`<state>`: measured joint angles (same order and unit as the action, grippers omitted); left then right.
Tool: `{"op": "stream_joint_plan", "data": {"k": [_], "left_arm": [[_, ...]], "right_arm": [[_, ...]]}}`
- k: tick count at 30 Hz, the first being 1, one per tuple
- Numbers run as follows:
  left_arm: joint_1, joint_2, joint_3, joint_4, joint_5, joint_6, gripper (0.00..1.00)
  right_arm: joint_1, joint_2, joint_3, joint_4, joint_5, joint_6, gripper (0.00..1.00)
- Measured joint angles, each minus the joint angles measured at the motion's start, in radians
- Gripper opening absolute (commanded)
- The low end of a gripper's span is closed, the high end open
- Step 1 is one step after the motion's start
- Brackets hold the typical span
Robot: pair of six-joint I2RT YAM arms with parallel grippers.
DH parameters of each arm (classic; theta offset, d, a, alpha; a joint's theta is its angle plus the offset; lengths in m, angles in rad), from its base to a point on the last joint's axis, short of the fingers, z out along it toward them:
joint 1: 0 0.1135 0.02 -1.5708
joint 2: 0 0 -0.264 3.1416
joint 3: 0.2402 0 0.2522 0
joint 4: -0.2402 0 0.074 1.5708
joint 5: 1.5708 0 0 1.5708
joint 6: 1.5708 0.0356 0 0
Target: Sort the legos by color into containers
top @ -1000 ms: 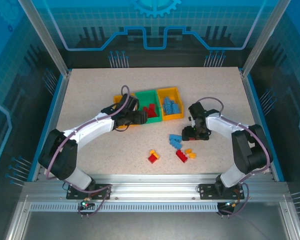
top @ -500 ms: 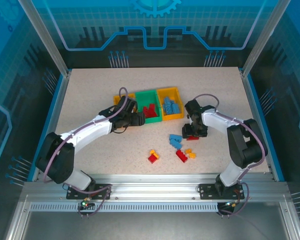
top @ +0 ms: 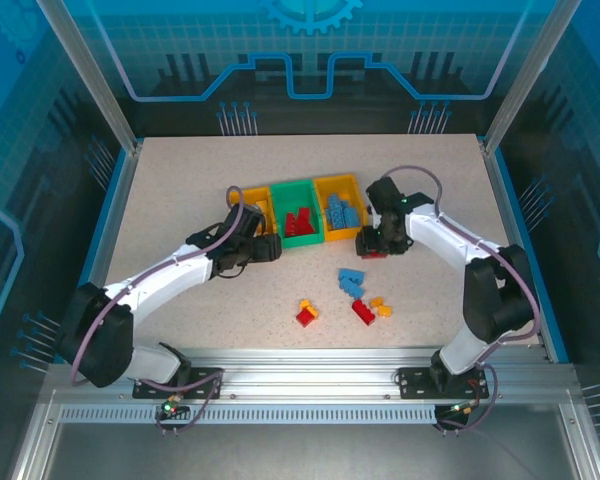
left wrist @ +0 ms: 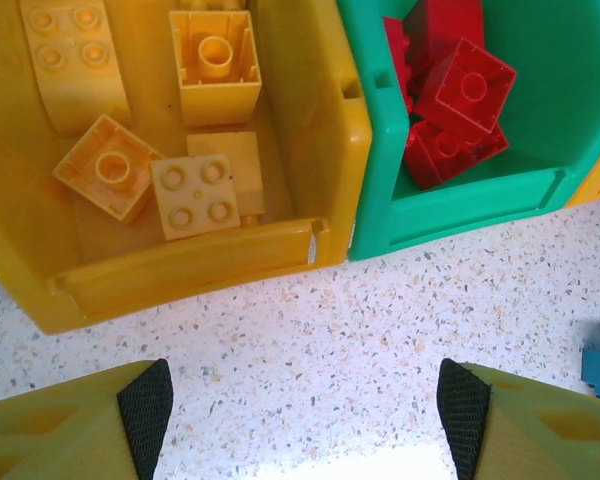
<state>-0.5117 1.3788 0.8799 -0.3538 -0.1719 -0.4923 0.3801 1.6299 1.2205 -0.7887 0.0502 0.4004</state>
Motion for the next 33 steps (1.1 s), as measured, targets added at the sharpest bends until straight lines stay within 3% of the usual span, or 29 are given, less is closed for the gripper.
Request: {"op": "stream_joint_plan", "data": {"k": [6, 15, 24, 33], "left_arm": [[-0.002, -0.006, -0.023, 0.001, 0.0, -0.01, 0.74], [-0.068, -0.008, -0.037, -0.001, 0.0, -0.015, 0.76], [-0.211, -0.008, -0.112, 0.015, 0.004, 0.009, 0.81], [-0.36, -0.014, -0.23, 0.131, 0.07, 0.071, 0.82]], "right_arm": [[0.03, 0.035, 0.175, 0.051, -0.14, 0.042, 0.52], [0.093, 0.346, 0.504, 0.1, -0.29, 0.14, 0.53], [0.093, 0.581, 0.779, 0.058, -0.307, 0.207, 0.57], [0.104, 0.663, 0.888, 0.006, -0.267, 0.23, 0.69]]}}
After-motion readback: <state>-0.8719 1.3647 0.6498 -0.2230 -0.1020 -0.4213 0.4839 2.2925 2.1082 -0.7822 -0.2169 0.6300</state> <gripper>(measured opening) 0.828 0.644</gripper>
